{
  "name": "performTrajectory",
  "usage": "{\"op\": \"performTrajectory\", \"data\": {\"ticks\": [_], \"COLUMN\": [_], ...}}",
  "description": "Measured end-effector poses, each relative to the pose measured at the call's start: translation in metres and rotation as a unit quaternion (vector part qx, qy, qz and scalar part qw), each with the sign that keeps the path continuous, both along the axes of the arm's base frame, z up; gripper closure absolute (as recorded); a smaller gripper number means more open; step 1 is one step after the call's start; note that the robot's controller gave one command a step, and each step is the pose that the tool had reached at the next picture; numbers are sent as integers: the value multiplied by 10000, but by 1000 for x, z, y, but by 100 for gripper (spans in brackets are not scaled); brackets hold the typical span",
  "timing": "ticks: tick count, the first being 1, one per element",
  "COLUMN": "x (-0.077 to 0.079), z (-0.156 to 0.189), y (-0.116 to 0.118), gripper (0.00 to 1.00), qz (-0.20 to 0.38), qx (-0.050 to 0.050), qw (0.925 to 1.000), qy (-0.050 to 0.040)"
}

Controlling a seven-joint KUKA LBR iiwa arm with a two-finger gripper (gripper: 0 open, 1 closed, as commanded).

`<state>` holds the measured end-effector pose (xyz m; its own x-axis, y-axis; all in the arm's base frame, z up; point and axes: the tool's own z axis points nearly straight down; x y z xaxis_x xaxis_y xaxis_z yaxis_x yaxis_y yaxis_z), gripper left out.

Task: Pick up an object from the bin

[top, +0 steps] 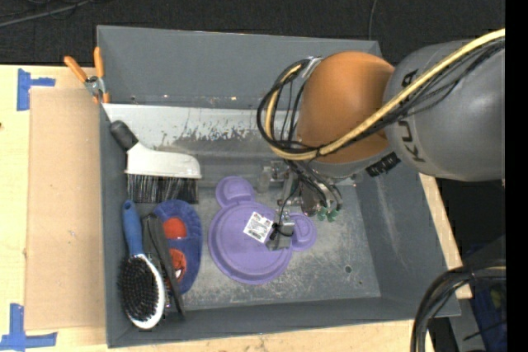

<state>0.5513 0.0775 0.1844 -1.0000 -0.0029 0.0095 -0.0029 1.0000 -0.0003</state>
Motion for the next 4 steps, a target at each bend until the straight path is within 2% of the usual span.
{"op": "performTrajectory", "data": {"ticks": [1,2,3,4], "x": [2,9,35,17], "z": [4,-58,-63,-72], "y": [-1,-79,-162,-124], "gripper": [0,0,0,0], "qz": [-13,368,-127,105], "qx": [2,4,-6,18], "qw": [10000,9993,9999,9999], "qy": [-35,-40,-68,17]}}
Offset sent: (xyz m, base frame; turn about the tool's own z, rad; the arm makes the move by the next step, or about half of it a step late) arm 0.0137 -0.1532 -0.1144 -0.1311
